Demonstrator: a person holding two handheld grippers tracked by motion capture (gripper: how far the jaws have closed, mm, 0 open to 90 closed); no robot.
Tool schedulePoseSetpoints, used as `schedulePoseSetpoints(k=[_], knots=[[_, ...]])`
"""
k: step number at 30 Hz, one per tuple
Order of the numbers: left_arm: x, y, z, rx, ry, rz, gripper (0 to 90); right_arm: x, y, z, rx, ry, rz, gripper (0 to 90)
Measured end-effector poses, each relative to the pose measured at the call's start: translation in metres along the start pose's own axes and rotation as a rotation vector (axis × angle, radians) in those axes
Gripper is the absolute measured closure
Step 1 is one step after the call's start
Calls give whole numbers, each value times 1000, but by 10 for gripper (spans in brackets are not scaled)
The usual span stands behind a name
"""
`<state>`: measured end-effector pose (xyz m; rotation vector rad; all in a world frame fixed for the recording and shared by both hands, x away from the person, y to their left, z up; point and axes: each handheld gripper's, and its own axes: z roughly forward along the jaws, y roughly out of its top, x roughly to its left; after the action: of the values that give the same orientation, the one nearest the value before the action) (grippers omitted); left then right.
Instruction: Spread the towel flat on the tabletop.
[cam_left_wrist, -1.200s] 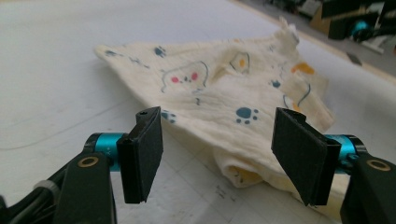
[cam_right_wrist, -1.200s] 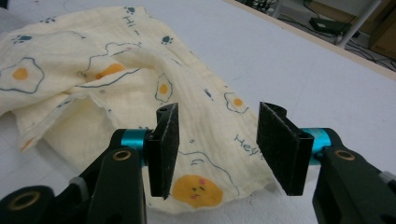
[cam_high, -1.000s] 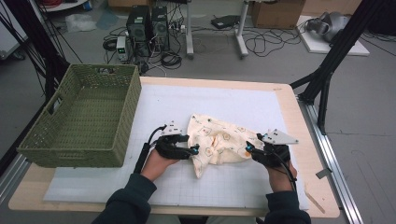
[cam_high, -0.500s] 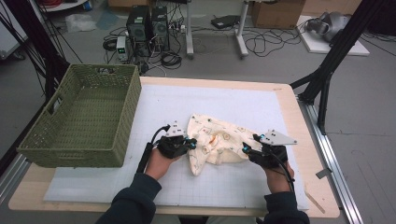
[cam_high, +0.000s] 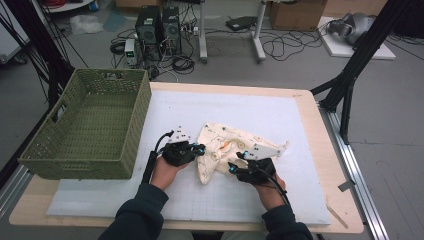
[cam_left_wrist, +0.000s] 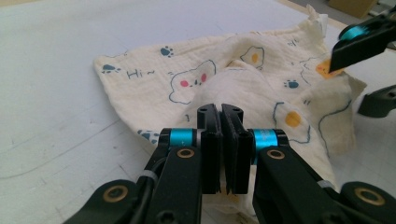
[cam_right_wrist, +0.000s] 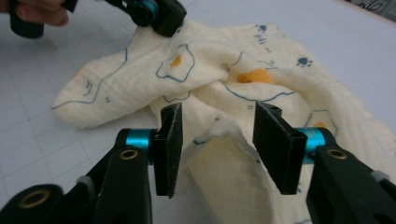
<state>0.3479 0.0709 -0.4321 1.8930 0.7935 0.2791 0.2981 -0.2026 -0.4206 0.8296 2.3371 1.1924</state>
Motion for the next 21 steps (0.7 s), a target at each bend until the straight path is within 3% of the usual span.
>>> schedulePoseSetpoints(k=[5,6,11,13,15,19,21], knots=[[6,0,-5,0,20,-1,858,-1,-3,14,86,26,-29,807],[8,-1,-6,3,27,-2,858,-2,-4,14,90,36,-37,829],[19,-6,-13,11,53,-24,859,-6,-10,2,113,55,-48,849],[21,-7,-17,11,82,-13,870,-9,-13,-4,120,59,-50,854],[28,-9,-21,11,100,-33,870,-13,-17,-11,139,54,-61,854],[34,-13,-23,32,129,-29,873,-25,-27,-25,149,38,-33,854],[35,-12,-24,21,147,-33,873,-31,-31,-34,154,38,-32,854]])
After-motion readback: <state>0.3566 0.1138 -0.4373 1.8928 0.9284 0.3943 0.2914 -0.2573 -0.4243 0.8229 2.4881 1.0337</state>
